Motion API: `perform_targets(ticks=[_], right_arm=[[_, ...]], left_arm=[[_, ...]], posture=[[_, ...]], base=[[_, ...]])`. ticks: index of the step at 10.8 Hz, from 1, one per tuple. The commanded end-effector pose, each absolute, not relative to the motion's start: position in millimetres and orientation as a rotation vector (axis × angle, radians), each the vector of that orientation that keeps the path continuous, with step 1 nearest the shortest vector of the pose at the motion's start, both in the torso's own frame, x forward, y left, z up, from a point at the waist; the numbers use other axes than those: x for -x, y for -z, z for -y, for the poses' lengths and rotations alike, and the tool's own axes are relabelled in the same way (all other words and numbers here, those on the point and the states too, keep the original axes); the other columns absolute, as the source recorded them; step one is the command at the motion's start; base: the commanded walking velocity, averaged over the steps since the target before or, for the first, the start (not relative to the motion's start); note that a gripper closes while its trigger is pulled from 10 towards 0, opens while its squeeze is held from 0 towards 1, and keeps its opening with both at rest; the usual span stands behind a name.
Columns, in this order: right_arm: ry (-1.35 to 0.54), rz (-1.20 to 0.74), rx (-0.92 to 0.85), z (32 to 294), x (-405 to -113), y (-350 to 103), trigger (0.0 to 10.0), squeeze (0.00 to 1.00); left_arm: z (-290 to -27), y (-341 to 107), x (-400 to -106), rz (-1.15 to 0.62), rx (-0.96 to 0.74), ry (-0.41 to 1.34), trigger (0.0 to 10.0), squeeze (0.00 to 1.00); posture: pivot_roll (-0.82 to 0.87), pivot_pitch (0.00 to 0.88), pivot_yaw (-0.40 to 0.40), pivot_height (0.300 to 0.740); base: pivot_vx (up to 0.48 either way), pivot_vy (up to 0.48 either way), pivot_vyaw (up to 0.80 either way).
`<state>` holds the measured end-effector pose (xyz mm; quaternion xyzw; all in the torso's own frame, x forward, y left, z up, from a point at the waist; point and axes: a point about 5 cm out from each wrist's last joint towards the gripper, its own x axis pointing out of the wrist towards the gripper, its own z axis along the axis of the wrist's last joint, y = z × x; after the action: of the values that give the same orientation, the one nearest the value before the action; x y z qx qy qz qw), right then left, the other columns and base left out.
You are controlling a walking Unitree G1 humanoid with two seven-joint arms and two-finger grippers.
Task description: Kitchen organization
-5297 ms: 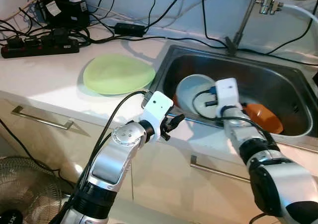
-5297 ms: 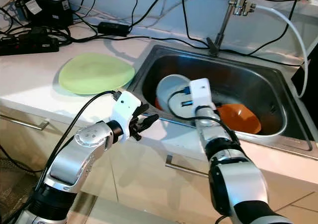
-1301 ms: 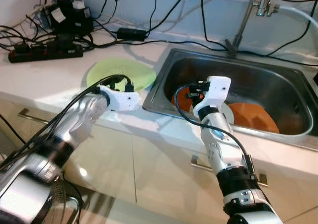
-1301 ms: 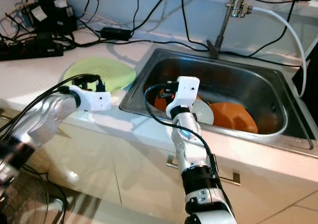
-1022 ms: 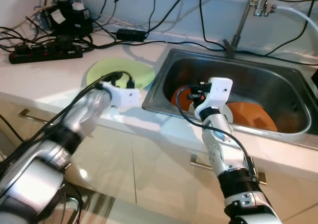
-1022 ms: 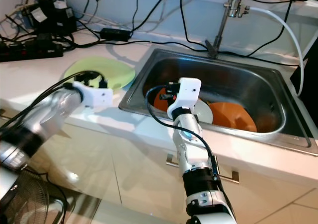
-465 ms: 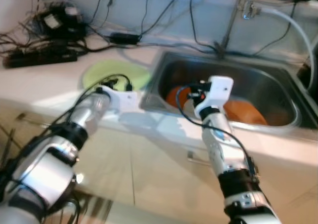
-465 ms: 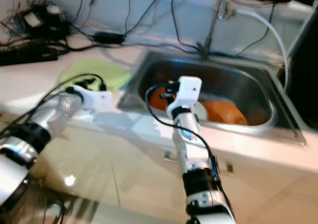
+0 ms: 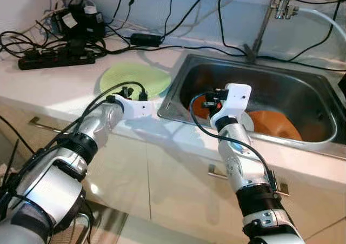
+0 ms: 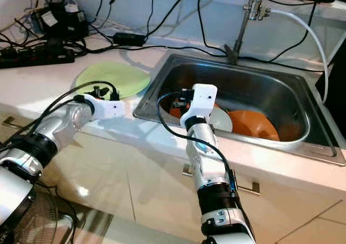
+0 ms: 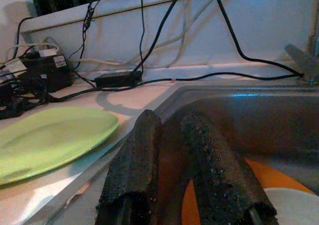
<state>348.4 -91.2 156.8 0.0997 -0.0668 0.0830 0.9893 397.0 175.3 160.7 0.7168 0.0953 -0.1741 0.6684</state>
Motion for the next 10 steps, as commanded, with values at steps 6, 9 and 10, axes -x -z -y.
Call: perform_targets(ticks=[6, 9, 10], right_arm=[[-0.153, 0.118, -0.204, 94.6, -348.3, -155.7, 10.0, 0.00], [-0.156, 0.114, -0.202, 93.9, -349.1, -155.1, 10.0, 0.00], [-0.157, 0.114, -0.203, 93.4, -349.3, -155.1, 10.0, 0.00]], left_arm=[[-192.6, -124.0, -383.1, -0.375, -1.618, 0.461, 0.0, 0.00], [-195.2, -126.4, -382.9, -0.342, -1.620, 0.429, 0.0, 0.00], [-196.9, -127.9, -382.9, -0.319, -1.623, 0.404, 0.0, 0.00]], posture=[[0.22, 0.044, -0.040, 0.740], [0.23, 0.039, -0.043, 0.740], [0.23, 0.038, -0.042, 0.740]], base=[[0.000, 0.000, 0.00], [0.000, 0.000, 0.00], [0.000, 0.000, 0.00]])
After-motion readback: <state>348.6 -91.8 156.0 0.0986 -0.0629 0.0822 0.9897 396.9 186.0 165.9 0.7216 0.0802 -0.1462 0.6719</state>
